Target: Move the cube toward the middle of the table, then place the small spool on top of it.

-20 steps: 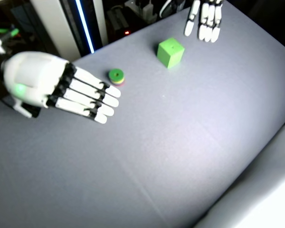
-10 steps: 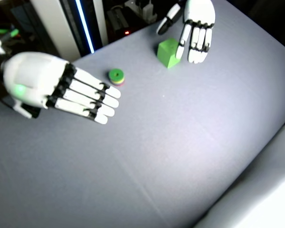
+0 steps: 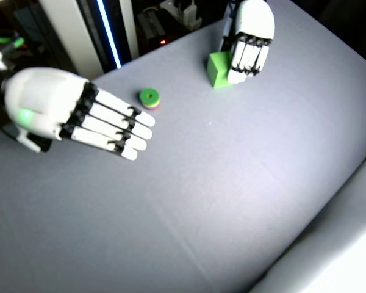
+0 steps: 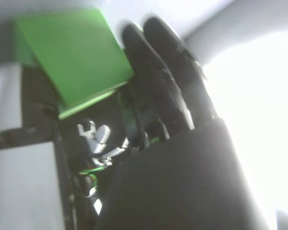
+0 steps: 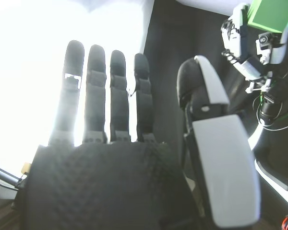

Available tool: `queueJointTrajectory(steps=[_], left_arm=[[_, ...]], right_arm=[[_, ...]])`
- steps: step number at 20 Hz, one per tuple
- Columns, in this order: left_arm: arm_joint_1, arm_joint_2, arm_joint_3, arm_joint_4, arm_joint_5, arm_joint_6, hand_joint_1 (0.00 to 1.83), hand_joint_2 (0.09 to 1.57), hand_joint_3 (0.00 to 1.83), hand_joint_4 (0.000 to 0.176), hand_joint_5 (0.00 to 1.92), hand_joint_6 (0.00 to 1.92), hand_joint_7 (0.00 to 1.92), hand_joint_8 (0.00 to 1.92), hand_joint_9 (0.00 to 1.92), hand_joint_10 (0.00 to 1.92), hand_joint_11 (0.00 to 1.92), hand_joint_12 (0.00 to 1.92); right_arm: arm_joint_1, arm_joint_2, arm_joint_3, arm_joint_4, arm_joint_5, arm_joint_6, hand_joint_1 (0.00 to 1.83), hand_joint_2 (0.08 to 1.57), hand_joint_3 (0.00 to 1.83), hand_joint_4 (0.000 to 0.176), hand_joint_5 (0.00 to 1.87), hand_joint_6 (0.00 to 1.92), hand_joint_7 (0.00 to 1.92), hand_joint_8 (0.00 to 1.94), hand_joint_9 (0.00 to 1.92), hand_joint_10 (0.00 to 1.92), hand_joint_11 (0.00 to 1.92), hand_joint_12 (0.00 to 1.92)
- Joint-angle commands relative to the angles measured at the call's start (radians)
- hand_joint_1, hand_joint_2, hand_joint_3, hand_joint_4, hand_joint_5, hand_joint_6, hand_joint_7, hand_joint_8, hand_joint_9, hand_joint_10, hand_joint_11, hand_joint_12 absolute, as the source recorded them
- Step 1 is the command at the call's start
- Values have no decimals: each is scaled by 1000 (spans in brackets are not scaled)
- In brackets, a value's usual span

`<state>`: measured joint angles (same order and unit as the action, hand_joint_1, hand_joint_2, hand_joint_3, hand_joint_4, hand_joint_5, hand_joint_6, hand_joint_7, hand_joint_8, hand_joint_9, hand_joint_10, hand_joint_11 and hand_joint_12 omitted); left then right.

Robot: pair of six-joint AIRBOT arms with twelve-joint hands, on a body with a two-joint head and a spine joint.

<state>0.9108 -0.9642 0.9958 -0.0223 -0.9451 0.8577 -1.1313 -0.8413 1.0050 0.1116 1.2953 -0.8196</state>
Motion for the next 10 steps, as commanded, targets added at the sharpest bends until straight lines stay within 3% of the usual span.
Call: queueJointTrajectory(steps=[1, 5, 6, 7, 9, 10], left_arm=[[-21, -3, 9, -5, -145, -2, 1246, 1168, 0, 0, 884, 879, 899, 1364, 967, 1196, 947, 1558], [-111, -43, 70, -25, -146, -4, 1239, 1165, 0, 0, 886, 906, 902, 1340, 851, 1220, 761, 1699], [-144, -63, 94, -24, -127, -8, 1229, 1148, 0, 0, 909, 919, 942, 1231, 910, 1037, 810, 1517], [-185, -95, 130, -21, -94, -21, 1334, 1129, 5, 0, 872, 993, 962, 1038, 932, 1188, 768, 1330], [-226, -138, 176, -4, -60, -58, 1354, 1129, 0, 0, 869, 1007, 955, 1028, 935, 1219, 777, 1259], [-260, -172, 212, 22, -30, -88, 1238, 1145, 2, 0, 878, 1039, 949, 1118, 900, 927, 774, 1272]], right_arm=[[9, 2, 4, 16, 117, 6, 715, 1292, 0, 0, 508, 1, 452, 0, 456, 1, 226, 707], [9, 2, 6, 18, 117, 6, 685, 1295, 1, 0, 519, 2, 456, 2, 470, 4, 226, 721], [9, 2, 7, 18, 117, 6, 689, 1298, 2, 0, 514, 0, 447, 0, 465, 1, 225, 724], [9, 1, 9, 20, 117, 6, 779, 1295, 0, 0, 541, 0, 467, 1, 464, 0, 197, 776], [10, -2, 12, 21, 117, 6, 790, 1294, 0, 0, 547, 1, 470, 0, 463, 0, 184, 784], [11, -4, 13, 21, 117, 6, 767, 1298, 2, 0, 550, 2, 481, 4, 469, 2, 187, 790]])
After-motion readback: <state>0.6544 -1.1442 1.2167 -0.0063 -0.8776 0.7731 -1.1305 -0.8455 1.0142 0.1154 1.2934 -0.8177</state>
